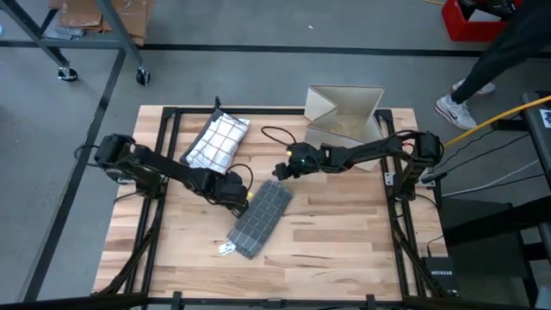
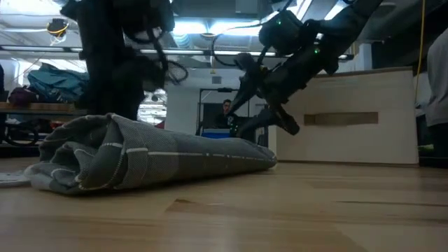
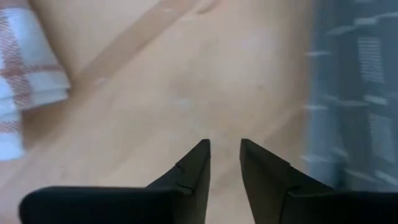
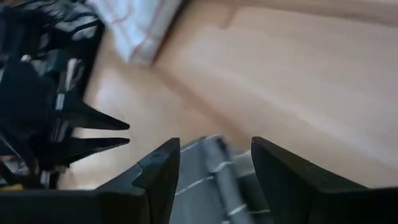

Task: Fold towel
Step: Stack the folded gray white kitchen towel on top of the folded white kitchen towel

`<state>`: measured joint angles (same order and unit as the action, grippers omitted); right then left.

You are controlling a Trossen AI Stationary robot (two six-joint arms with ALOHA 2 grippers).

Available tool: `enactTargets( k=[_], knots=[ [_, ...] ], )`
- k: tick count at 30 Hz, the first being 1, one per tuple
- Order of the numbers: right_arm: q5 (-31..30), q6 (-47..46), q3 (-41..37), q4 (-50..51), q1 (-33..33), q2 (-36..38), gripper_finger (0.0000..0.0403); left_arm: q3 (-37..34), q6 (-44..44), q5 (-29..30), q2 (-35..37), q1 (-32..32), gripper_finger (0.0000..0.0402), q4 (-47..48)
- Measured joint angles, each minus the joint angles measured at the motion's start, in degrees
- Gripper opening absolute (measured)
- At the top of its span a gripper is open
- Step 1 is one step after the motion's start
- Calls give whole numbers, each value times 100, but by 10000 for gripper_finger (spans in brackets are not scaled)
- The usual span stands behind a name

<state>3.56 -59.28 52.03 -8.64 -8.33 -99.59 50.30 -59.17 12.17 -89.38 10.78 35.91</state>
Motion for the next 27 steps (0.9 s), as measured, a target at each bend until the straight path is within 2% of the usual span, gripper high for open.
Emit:
enactTargets(
  k=[3,7,12,16,20,27],
  knots=[
    [204,75,0,-160,92,11,202,0,10,-254,403,62,61,-38],
    [277,76,0,-142,378,13,202,0,-32,-298,965,349,42,-339],
    [296,45,0,-113,915,13,202,2,-219,-249,1212,778,20,-816],
    [-81,-320,0,-28,1414,13,202,2,-465,27,1023,1123,4,-1178],
    [-418,-518,0,300,1840,13,198,2,-695,194,687,1384,4,-1413],
    [-1114,-848,0,934,2280,0,144,2,-1171,256,-85,1674,2,-1975]
  ],
)
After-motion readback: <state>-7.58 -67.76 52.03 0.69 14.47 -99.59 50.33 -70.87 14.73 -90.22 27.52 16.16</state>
